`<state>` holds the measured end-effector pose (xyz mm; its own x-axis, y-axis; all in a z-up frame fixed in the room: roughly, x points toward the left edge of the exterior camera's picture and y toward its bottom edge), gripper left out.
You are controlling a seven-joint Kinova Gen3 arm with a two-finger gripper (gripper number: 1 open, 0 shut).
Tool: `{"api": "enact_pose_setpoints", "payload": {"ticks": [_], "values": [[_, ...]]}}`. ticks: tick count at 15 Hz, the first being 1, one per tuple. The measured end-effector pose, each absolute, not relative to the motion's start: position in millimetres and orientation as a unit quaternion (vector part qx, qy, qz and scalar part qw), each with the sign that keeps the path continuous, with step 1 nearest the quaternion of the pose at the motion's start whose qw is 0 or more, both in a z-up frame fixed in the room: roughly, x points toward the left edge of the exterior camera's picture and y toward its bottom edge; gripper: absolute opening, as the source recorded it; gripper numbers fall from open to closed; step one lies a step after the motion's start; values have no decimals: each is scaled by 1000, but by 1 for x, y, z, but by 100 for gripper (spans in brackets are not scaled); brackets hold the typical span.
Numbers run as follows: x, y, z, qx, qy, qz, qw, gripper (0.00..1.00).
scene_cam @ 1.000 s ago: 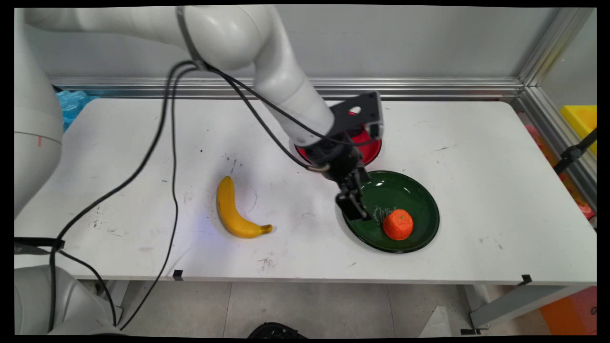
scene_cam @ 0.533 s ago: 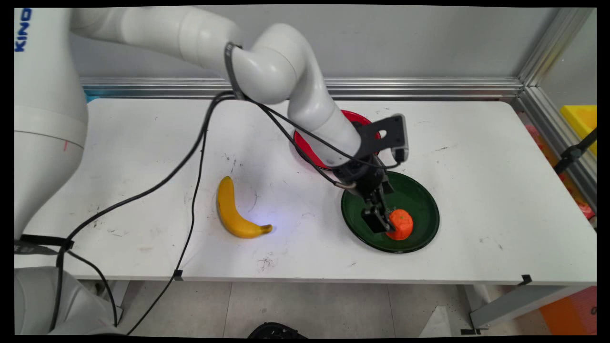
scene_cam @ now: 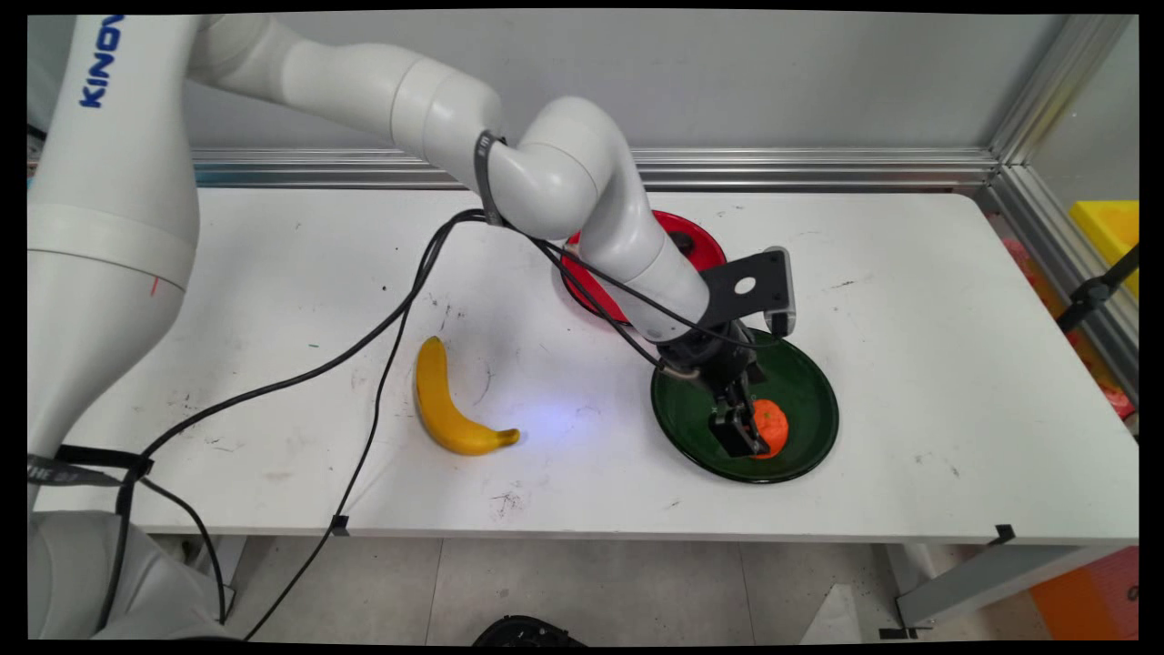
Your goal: Pick up the mandarin from the green plate
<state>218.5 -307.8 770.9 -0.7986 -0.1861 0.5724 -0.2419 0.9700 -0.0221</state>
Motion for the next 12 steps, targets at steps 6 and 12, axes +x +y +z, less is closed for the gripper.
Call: {"api": "enact_pose_setpoints", "payload": {"ticks": [6,12], "values": [[214,-312,756,115,-947,46,298,100],[211,-315,746,116,-946,42,298,0]]}}
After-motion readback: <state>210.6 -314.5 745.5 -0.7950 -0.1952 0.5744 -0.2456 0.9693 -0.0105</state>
